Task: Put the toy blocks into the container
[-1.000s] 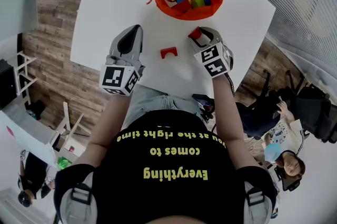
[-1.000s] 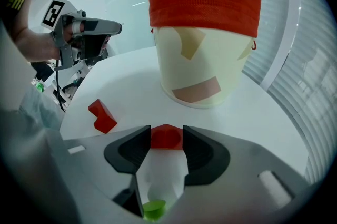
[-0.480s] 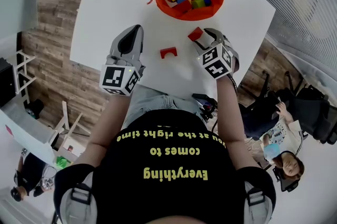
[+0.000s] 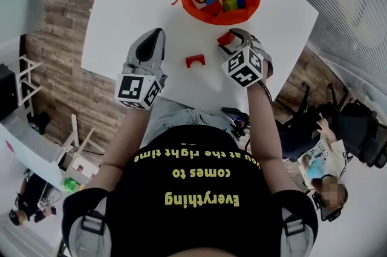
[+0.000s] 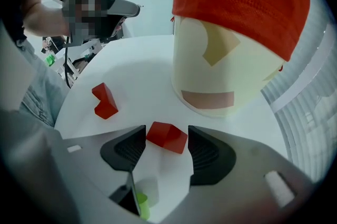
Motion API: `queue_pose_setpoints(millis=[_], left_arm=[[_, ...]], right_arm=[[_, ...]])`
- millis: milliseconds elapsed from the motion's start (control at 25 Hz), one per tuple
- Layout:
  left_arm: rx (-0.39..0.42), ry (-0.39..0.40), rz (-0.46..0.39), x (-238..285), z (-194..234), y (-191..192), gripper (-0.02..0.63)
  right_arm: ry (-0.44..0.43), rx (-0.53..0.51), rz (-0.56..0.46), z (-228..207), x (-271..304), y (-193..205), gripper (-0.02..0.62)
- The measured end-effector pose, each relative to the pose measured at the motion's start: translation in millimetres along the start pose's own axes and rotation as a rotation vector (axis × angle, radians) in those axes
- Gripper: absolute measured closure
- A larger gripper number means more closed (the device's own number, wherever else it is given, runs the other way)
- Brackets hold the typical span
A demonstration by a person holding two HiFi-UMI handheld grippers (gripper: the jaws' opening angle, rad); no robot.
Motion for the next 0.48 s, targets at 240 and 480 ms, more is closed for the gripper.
queue_pose_setpoints(millis=[240,480], left_arm=[[-0.009,-0.007,-0.004,-2,3,-1,0.607],[-0.013,-0.007,-0.006,-1,3,-2,0.607]], right_arm=[[-0.003,-0.045,0.042,-7,-7,9,0.334],[-0.012,-0.077,0.086,-7,2,16,0.333]])
Point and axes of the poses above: the fingertips, and each gripper's own axes: x forward along the fingers, z to its left, y out of its underside, the point moved 2 cm from there along -x, backward along the fingers, and after that the axes turned 15 degrees about z, right-handed, at the moved point
